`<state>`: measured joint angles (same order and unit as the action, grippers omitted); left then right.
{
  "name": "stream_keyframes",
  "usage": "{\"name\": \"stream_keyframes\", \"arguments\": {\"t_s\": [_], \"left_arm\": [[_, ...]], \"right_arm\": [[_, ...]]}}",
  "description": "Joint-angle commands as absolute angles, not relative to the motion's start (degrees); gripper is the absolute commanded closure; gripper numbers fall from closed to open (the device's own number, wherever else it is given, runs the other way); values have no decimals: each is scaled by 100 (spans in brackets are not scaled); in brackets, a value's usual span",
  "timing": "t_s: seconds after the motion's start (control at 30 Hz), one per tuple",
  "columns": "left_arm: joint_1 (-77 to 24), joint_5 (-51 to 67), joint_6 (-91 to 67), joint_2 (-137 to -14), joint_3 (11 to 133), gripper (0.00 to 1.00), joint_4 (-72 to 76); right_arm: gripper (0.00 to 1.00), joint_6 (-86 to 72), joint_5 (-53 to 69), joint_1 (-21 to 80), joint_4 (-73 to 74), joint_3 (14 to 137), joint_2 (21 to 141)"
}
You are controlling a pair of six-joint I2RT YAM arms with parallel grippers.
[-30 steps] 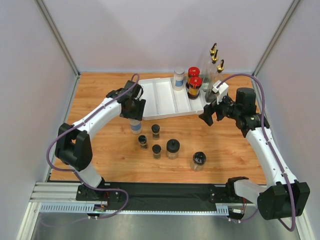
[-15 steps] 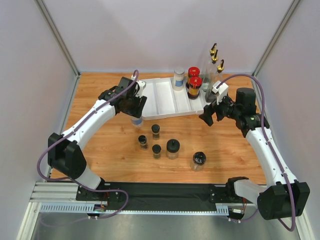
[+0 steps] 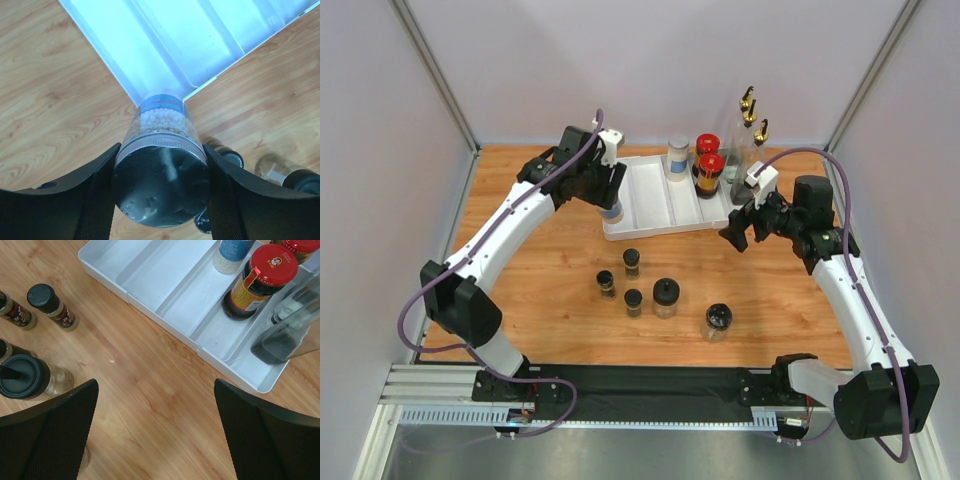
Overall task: Organize the condiment bottles
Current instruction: Pick up the bottle from the center of the board, then place the bottle in the storage box.
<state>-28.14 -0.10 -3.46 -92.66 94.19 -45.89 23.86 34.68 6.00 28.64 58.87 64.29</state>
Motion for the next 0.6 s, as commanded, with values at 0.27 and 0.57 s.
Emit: {"name": "stream_keyframes", "arguments": {"t_s": [0.27, 0.57], "left_arm": [[-3173, 114, -123, -10195, 11029, 99, -4781], [-3410, 246, -132, -11178, 12277, 100, -4764]], "right_arm": [[0, 2549, 3603, 563, 2812, 5854, 6328], [0, 2575, 3586, 554, 2839, 5854, 6293]]}}
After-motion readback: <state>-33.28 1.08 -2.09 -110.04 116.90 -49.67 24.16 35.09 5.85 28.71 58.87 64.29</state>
